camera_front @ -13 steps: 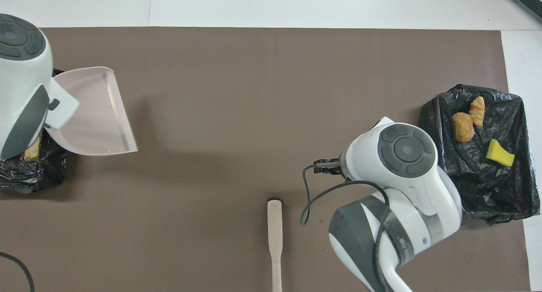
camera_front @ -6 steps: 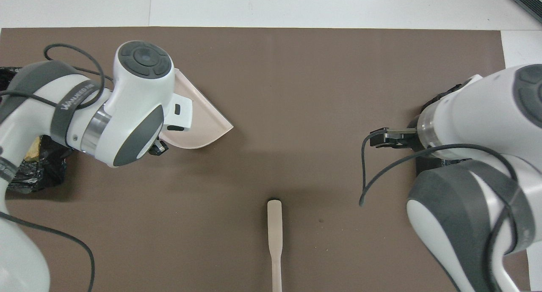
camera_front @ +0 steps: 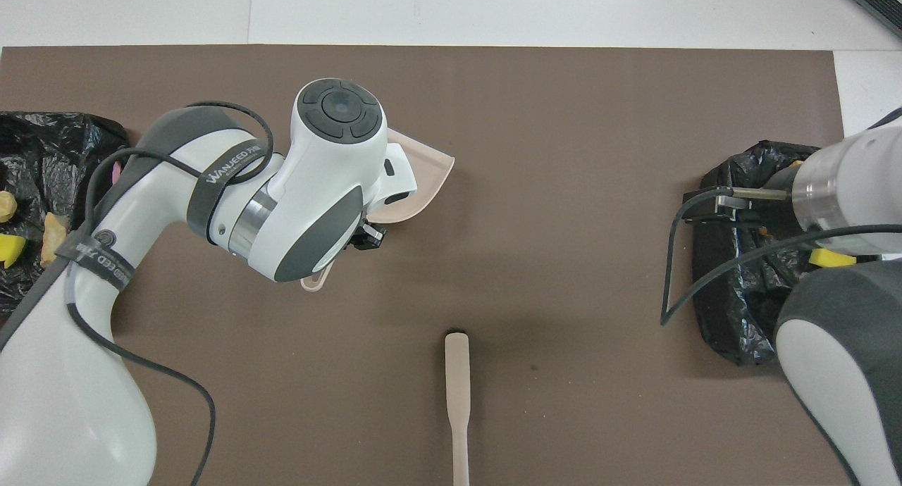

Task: Sweep and dump trash in bin
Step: 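Set the dustpan down on the table center with the left gripper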

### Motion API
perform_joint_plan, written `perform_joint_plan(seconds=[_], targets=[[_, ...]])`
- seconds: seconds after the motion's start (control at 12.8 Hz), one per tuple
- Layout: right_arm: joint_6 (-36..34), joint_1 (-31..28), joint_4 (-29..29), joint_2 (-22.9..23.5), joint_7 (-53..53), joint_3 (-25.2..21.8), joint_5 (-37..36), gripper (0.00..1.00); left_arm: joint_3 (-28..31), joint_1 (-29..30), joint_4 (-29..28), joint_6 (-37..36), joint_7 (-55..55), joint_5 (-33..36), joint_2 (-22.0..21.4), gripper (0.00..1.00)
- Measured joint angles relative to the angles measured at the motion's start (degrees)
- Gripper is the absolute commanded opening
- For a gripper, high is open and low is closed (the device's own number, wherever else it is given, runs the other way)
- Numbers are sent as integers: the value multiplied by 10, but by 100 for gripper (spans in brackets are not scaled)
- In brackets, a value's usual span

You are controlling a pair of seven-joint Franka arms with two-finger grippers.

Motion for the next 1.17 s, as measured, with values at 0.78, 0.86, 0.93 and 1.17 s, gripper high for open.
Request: perform_joint_plan(seconds=[0.78, 0.86, 0.93, 1.17], targets=[[-55, -1, 44, -36, -143, -103, 0, 100, 3, -96, 129, 55, -262, -28, 145, 0], [-60, -1, 43, -35, -156, -104, 0, 100, 3, -98, 132, 58, -264, -28, 152, 0], [-69, -1, 43, -34, -161, -104, 0, 100, 3, -100, 133, 61, -264, -28, 154, 0], [-102, 0, 43, -33, -164, -102, 0, 100, 3, -107, 132, 61, -265, -28, 156, 15]])
